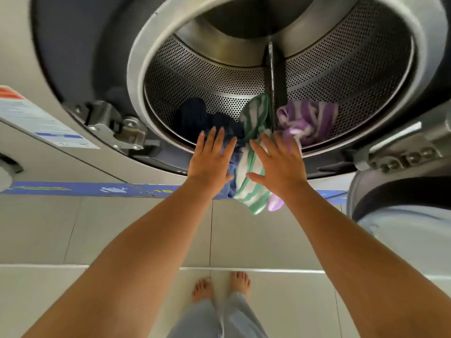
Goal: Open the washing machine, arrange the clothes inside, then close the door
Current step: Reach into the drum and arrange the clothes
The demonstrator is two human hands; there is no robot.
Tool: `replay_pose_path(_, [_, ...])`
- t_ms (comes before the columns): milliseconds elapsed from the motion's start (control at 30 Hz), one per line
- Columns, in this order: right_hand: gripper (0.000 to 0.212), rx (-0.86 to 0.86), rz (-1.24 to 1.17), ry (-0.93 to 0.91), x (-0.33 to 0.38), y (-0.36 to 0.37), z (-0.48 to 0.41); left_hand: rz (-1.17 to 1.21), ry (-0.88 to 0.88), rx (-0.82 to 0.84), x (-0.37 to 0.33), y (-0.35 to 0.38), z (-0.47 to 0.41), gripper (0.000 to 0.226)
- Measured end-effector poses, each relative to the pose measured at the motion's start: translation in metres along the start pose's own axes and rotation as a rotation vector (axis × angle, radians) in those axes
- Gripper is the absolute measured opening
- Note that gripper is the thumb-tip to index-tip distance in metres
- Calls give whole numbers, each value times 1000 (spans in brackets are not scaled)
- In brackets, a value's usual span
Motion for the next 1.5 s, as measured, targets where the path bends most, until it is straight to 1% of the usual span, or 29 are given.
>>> replay_pose_path(100, [79, -56, 13, -13, -6, 17, -9, -25, 27, 61, 8, 8, -15, 98])
replay_pose_path(200, [70, -142, -7, -23, -5, 29, -10, -52, 36, 76, 12, 13, -23, 93])
replay_pose_path(367, [55, -287, -27, -69, -9, 40, -13, -143, 137, -14, 21, 13, -29, 64])
replay_pose_path(500, [48, -345, -63, -93, -10, 41, -13, -209, 262, -68, 30, 7, -28, 54])
replay_pose_path(600, [46, -360, -84, -88, -11, 41, -14, -222, 262, -172, 35, -9, -24, 36])
replay_pose_path(667, [45, -361, -99, -84, -10, 41, -14, -193, 177, -237, 41, -19, -24, 25])
replay_pose_path(700, [45, -361, -105, -82, -10, 40, -14, -162, 107, -268, 45, -24, -24, 25])
replay_pose_path(800, [44, -367, -120, -70, -10, 40, -13, 78, -154, -386, 56, -43, -25, 23])
replay_pose_path(833, [44, -367, -123, -67, -10, 40, -13, 173, -257, -446, 59, -51, -27, 25])
replay_pose_path(967, [44, -362, -117, -59, -10, 41, -12, 556, -649, -793, 71, -78, -35, 38])
replay_pose_path(1000, [44, -363, -116, -53, -10, 41, -12, 608, -698, -874, 73, -83, -38, 39])
replay_pose_path(1067, [44, -353, -117, -44, -10, 40, -12, 624, -707, -991, 75, -88, -44, 42])
replay_pose_path(1100, [44, -343, -119, -42, -10, 40, -12, 599, -682, -987, 75, -88, -48, 44])
replay_pose_path(1133, [45, -331, -122, -38, -9, 40, -12, 565, -649, -911, 74, -85, -53, 49])
replay_pose_path(1167, [45, -321, -126, -34, -9, 40, -12, 527, -610, -766, 72, -76, -60, 56])
replay_pose_path(1233, [45, -300, -130, -26, -9, 39, -12, 441, -508, -404, 66, -52, -70, 74])
replay_pose_path(1267, [45, -288, -130, -23, -10, 39, -12, 402, -458, -257, 62, -41, -71, 79])
replay_pose_path(1300, [45, -274, -127, -21, -10, 39, -12, 365, -409, -160, 57, -32, -71, 81])
replay_pose_path(1333, [47, -259, -124, -21, -10, 39, -12, 330, -353, -103, 50, -26, -71, 80])
replay_pose_path(1400, [52, -236, -107, -12, -9, 37, -10, 276, -209, -50, 33, -17, -67, 77])
replay_pose_path(1500, [68, -233, -69, 115, -16, 31, -4, 233, 20, -21, 7, -5, -59, 75])
Point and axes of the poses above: each hand's wrist, its own z-axis away from the middle knuckle, its own y-axis out of the palm, x = y × z, the point moved 3 cm from there along -z, towards the middle knuckle, and after that the axes turned 14 degrees about y, right-handed, at the moved point
